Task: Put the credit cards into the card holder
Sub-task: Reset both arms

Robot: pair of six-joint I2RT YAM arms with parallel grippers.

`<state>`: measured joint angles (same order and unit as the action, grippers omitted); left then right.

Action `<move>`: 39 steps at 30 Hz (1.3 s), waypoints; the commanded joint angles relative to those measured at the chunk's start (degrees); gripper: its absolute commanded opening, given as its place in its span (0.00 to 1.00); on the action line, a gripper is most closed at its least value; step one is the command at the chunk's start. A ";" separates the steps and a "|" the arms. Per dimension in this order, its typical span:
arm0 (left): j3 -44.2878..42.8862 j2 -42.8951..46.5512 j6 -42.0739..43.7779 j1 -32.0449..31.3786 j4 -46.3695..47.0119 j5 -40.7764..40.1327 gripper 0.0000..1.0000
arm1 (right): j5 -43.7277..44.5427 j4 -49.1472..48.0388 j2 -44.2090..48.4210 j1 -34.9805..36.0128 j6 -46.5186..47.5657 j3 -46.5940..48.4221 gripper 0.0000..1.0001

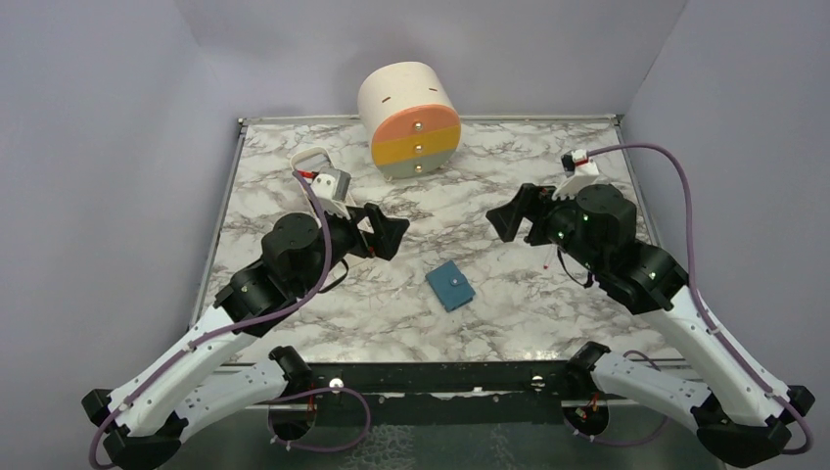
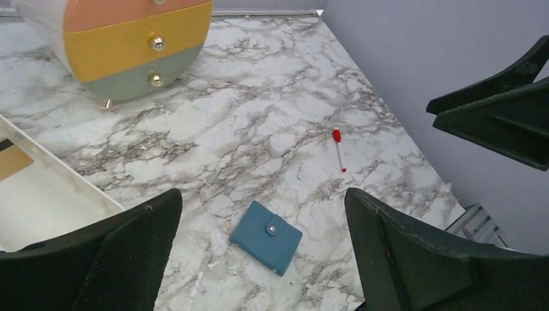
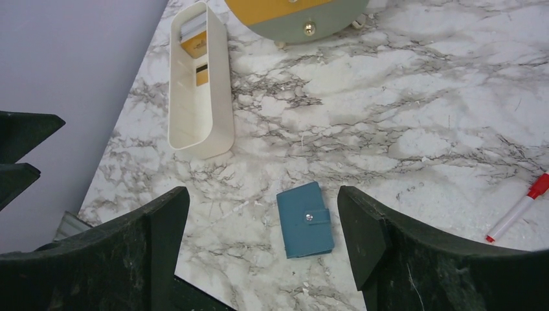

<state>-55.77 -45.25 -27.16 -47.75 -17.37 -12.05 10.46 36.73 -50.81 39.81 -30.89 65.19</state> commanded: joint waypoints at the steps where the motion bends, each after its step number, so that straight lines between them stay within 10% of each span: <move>1: 1.98 3.99 1.82 -0.07 -2.56 -2.80 0.99 | 1.26 2.09 2.81 0.35 0.84 0.23 0.86; 39: 4.35 7.59 -0.62 -0.07 0.53 -4.56 0.99 | -2.20 -1.15 5.65 0.35 -0.59 -4.36 0.84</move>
<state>-48.49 -37.67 -28.64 -47.75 -18.48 -16.12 9.43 36.47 -45.87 39.81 -32.25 57.78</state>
